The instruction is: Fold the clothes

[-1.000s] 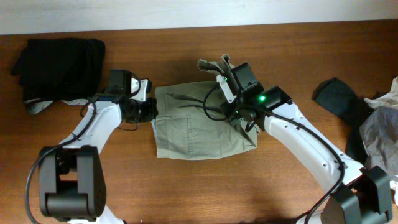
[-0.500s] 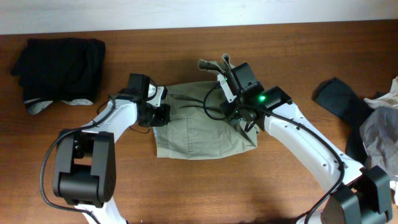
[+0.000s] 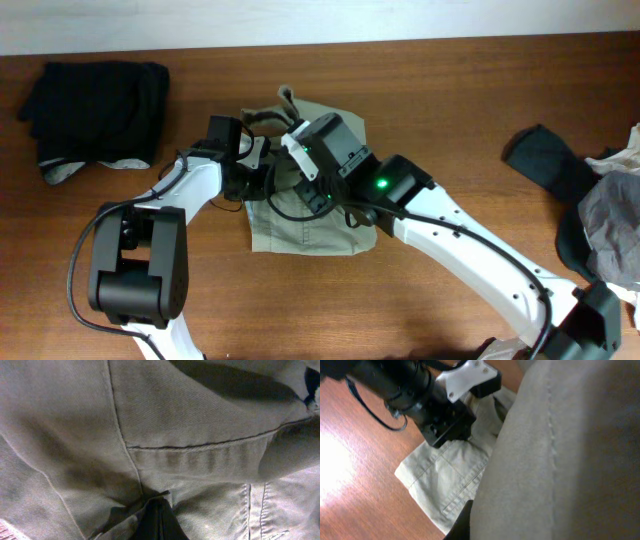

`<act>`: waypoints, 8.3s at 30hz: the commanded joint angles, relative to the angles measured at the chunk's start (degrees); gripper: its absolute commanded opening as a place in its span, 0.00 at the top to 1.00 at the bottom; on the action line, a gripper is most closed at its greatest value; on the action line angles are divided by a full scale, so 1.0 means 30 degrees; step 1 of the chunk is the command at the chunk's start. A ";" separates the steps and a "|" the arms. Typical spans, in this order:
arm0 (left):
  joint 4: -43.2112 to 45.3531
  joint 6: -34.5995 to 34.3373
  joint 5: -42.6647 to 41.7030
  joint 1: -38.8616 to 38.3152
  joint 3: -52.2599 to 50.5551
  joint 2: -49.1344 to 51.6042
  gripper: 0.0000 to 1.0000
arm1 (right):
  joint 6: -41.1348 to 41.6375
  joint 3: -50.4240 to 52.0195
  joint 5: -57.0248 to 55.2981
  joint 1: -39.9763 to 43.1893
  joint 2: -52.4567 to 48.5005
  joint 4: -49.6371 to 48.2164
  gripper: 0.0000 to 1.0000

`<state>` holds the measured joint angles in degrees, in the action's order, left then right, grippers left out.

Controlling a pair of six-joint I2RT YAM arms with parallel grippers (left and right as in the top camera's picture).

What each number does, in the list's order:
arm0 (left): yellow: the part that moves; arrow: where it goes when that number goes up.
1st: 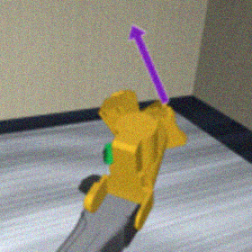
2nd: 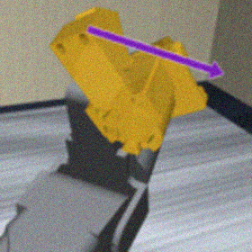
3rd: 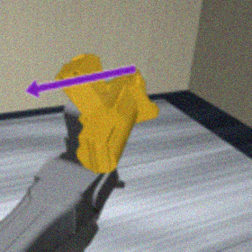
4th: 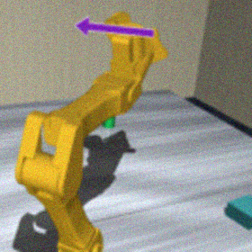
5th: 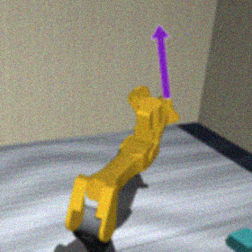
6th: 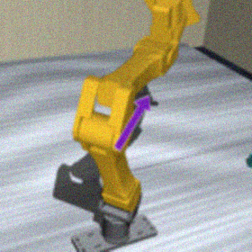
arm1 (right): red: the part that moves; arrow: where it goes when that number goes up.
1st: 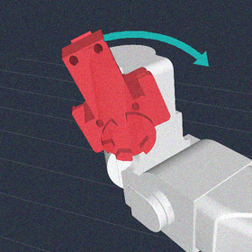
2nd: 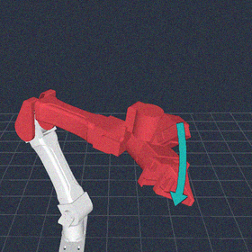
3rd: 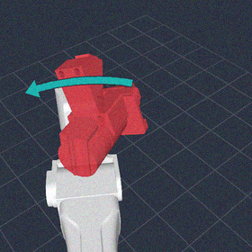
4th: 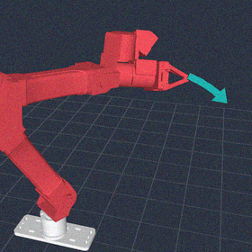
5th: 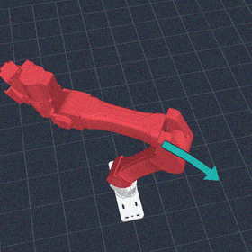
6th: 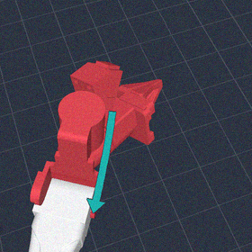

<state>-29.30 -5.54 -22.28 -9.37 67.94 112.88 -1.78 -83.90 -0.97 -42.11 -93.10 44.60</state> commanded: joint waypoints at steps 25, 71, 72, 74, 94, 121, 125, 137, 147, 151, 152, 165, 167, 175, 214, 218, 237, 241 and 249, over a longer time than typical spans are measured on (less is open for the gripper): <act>-0.6943 -0.0554 0.2878 0.5617 0.3956 -1.5824 1.00 | -0.0080 -0.0284 0.2317 -0.0517 -0.3512 -0.1042 0.96; 0.0277 0.0867 -0.4677 0.5807 -0.6084 -0.7766 0.01 | 0.0794 -0.0627 0.2659 0.3956 -0.3140 0.1603 0.96; 0.0758 0.0889 -0.4867 0.5799 -0.6477 -0.7686 0.01 | 0.1005 -0.0627 0.2368 0.3956 -0.3140 0.1574 0.96; 0.2091 0.0954 -0.5719 0.5799 -0.7373 -0.7395 0.01 | 0.1989 -0.0627 0.1443 0.4124 -0.3140 0.1581 0.96; 0.7206 0.0780 -0.8641 0.4371 -0.8510 -0.3497 0.01 | 0.3927 0.0044 0.1173 0.7635 -0.6076 0.1450 0.96; 0.7766 0.0714 -0.7927 0.4371 -0.8510 -0.1195 0.49 | 0.6142 0.0036 0.6200 0.3993 -0.9398 -0.3490 0.96; 0.7963 0.0291 -0.7934 0.4379 -0.8510 -0.1129 0.99 | 0.6113 -0.0044 0.6171 0.4255 -0.9362 -0.2922 0.96; 0.9034 -0.3803 -0.9850 0.6506 -0.3228 -0.5632 0.99 | 0.4248 -0.2652 0.3242 0.8466 -0.3934 0.2747 0.96; 1.5511 -1.3835 -0.0896 1.0965 -0.0729 -0.9114 0.99 | 0.4233 -0.2652 0.2586 0.8531 -0.0219 0.3752 0.96; 1.5460 -1.5030 0.2164 1.2276 -0.0736 -0.8699 0.99 | 0.4240 -0.2652 0.2586 0.8524 -0.0124 0.4262 0.96; 1.5460 -1.5256 0.2550 1.2451 -0.0736 -0.8495 0.99 | 0.4240 -0.2652 0.2586 0.8531 -0.0124 0.4379 0.96; 2.5114 -1.8017 0.3191 1.2677 -0.0678 -0.2448 0.99 | 0.4269 -0.2652 0.2579 0.8524 -0.0124 0.5071 0.96; 2.4859 -1.7996 0.2586 1.2684 -0.0444 -0.2244 0.99 | 0.4342 -0.2652 0.2506 0.8524 -0.0124 0.5013 0.96; 1.9985 -1.6538 0.0481 1.2677 -0.0073 -0.0678 0.99 | 0.4838 -0.2652 0.1661 0.8524 -0.0124 0.4874 0.96; 1.6830 -1.2254 0.1566 1.2429 0.3490 0.0627 0.99 | 0.4823 -0.2652 0.1596 0.8524 -0.0124 0.5166 0.96; 1.8134 -1.4331 0.1596 1.2932 0.3490 0.0627 0.99 | 0.4823 -0.2652 0.1588 0.8524 -0.0124 0.5217 0.96; 1.1868 -1.3347 -0.0423 1.3427 0.3497 0.0532 0.01 | 0.4830 -0.2652 0.1763 0.8524 -0.0124 0.5107 0.96; 0.8743 -1.3333 0.1115 1.3427 0.3497 -0.0459 0.01 | 0.4830 -0.2652 0.1800 0.8524 -0.0124 0.5355 0.96; 0.1705 -1.2575 0.2310 1.3427 0.3497 -0.3206 0.01 | 0.4823 -0.2652 0.1814 0.8524 -0.0117 0.5705 0.96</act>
<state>-20.93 -46.09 -16.80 30.57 77.91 108.36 12.10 -91.09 4.95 -16.27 -94.59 61.06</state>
